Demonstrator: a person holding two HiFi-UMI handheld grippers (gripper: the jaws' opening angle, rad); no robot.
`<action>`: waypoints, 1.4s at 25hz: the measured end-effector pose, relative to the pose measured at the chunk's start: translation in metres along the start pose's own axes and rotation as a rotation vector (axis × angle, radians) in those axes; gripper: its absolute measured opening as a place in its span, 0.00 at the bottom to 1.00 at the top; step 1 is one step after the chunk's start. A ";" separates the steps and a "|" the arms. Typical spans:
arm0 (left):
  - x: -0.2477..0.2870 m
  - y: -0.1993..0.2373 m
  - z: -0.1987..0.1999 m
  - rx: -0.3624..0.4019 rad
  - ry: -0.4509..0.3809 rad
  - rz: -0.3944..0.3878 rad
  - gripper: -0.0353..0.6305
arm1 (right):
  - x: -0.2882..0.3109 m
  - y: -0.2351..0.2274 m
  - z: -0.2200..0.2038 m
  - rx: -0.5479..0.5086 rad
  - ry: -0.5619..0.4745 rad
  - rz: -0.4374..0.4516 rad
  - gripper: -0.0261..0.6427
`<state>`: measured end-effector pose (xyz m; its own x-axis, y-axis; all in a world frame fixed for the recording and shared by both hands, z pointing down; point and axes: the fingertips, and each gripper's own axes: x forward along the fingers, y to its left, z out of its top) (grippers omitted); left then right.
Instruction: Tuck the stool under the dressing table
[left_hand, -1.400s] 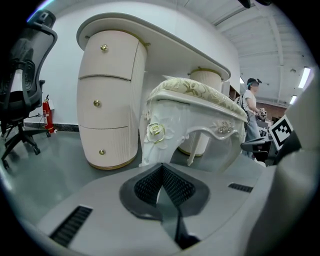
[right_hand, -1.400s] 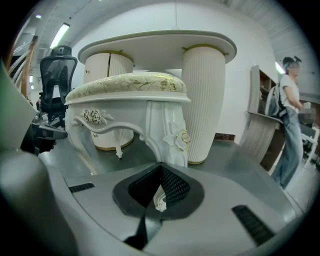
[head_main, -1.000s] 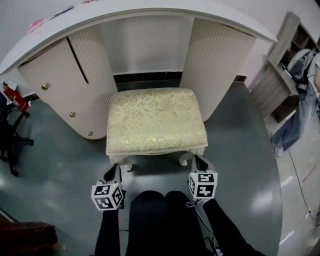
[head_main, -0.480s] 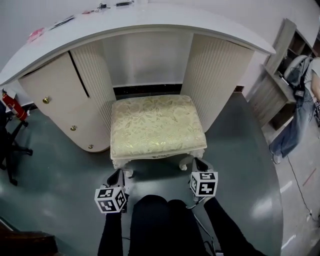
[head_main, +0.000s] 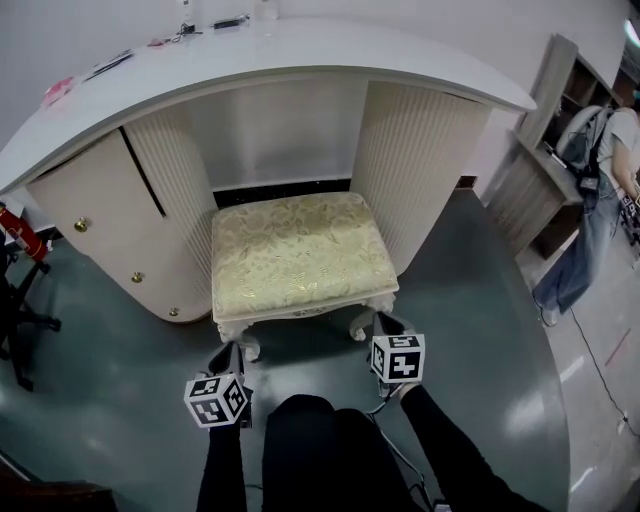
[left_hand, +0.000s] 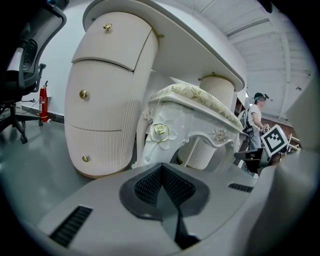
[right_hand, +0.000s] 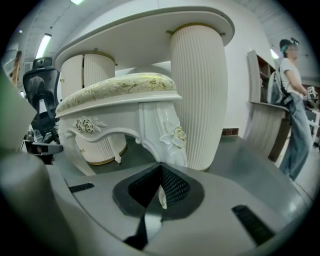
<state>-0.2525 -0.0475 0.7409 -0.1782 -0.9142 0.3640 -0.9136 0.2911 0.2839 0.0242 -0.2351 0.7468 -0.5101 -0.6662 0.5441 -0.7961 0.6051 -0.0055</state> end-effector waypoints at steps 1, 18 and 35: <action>0.002 0.000 0.001 0.000 0.000 0.004 0.06 | 0.002 -0.001 0.002 -0.003 0.000 0.002 0.04; 0.034 0.011 0.015 -0.025 -0.036 0.029 0.06 | 0.032 -0.003 0.018 0.024 -0.054 0.040 0.04; 0.021 0.004 0.024 -0.054 -0.075 0.051 0.06 | 0.012 0.012 0.023 -0.032 -0.065 0.057 0.04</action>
<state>-0.2687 -0.0725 0.7286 -0.2532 -0.9157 0.3120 -0.8819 0.3511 0.3146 0.0015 -0.2461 0.7336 -0.5753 -0.6566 0.4878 -0.7548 0.6559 -0.0075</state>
